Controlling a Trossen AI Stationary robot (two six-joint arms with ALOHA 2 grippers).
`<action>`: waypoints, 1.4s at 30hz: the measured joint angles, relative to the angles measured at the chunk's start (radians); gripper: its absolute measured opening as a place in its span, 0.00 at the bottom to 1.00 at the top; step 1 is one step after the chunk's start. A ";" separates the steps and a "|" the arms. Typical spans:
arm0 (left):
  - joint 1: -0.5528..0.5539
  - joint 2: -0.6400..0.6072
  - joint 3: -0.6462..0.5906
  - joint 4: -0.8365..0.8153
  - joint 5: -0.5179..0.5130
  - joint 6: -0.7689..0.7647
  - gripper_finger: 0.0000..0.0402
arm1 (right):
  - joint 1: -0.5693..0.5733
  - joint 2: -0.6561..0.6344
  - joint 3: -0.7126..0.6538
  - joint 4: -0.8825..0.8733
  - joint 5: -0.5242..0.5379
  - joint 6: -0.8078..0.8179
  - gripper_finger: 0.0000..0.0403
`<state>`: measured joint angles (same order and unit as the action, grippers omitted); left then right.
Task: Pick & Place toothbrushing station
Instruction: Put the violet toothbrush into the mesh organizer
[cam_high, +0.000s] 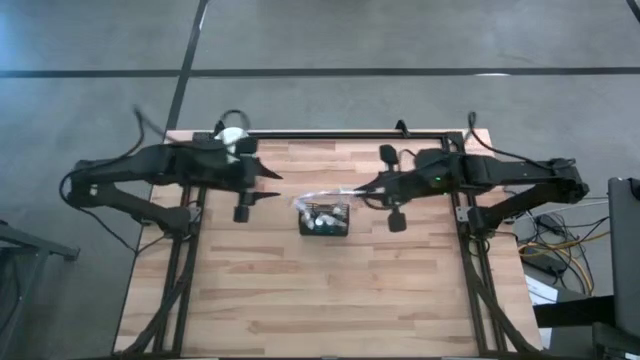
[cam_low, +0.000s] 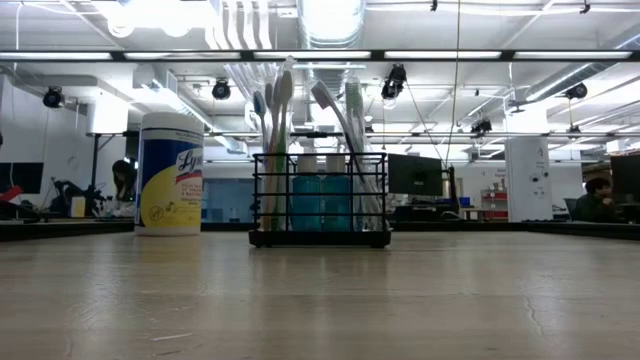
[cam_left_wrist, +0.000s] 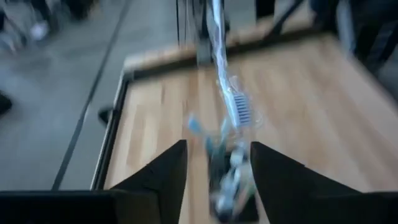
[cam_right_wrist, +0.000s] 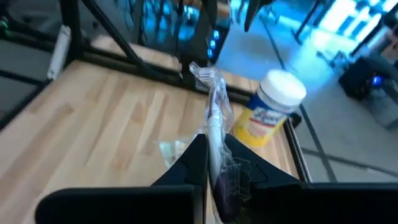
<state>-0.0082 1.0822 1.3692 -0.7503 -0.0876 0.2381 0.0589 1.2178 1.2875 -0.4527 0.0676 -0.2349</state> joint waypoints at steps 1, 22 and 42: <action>0.000 -0.041 -0.050 0.061 0.017 -0.005 0.45 | 0.001 -0.022 -0.024 0.024 -0.002 0.004 0.05; 0.002 -0.073 -0.856 1.577 0.033 -0.071 0.32 | 0.000 -0.063 -0.520 1.079 -0.201 0.023 0.05; 0.003 0.225 -0.532 1.669 0.194 -0.090 0.37 | -0.027 0.049 -0.460 1.137 -0.170 -0.031 0.07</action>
<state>-0.0056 1.3071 0.8375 0.9189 0.1059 0.1481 0.0315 1.2668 0.8278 0.6839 -0.1022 -0.2663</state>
